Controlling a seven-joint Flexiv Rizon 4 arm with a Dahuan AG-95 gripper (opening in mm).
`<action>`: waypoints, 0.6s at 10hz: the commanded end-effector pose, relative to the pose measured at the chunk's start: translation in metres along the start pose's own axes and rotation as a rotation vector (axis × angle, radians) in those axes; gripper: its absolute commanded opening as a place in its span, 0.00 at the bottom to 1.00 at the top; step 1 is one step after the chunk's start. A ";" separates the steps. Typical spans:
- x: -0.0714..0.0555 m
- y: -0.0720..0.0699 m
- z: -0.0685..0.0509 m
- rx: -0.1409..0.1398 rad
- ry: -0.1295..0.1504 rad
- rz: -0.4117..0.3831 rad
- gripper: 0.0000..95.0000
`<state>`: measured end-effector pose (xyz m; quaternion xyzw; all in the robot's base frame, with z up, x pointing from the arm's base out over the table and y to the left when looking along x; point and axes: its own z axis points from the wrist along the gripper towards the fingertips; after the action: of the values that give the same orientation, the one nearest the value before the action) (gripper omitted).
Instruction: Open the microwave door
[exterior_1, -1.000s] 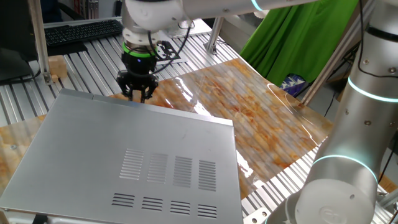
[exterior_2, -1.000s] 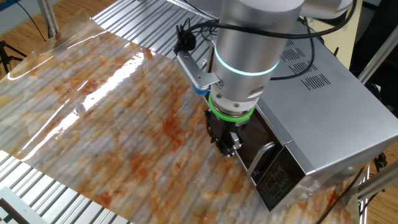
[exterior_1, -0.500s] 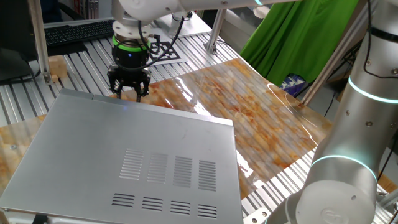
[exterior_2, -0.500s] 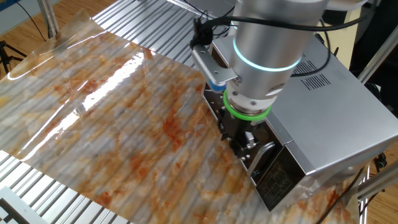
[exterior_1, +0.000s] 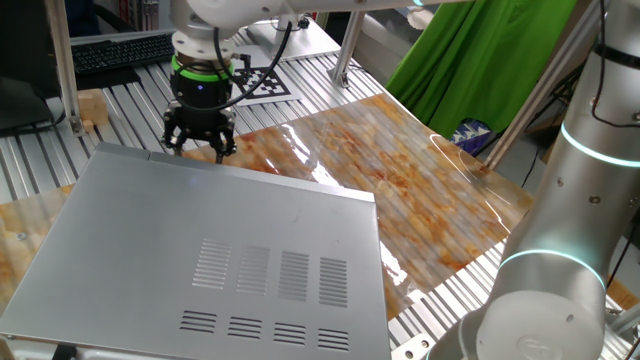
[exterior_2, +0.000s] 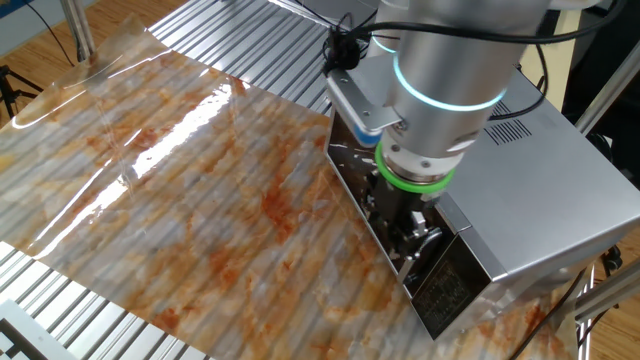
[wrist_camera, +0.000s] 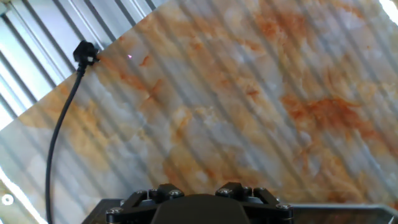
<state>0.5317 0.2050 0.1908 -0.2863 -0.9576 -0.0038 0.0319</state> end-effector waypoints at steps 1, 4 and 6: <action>0.003 0.005 -0.002 0.002 0.002 0.008 0.60; 0.002 0.010 -0.001 -0.009 0.010 0.016 0.60; 0.002 0.010 -0.001 -0.011 0.011 0.014 0.60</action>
<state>0.5359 0.2143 0.1915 -0.2928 -0.9555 -0.0099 0.0350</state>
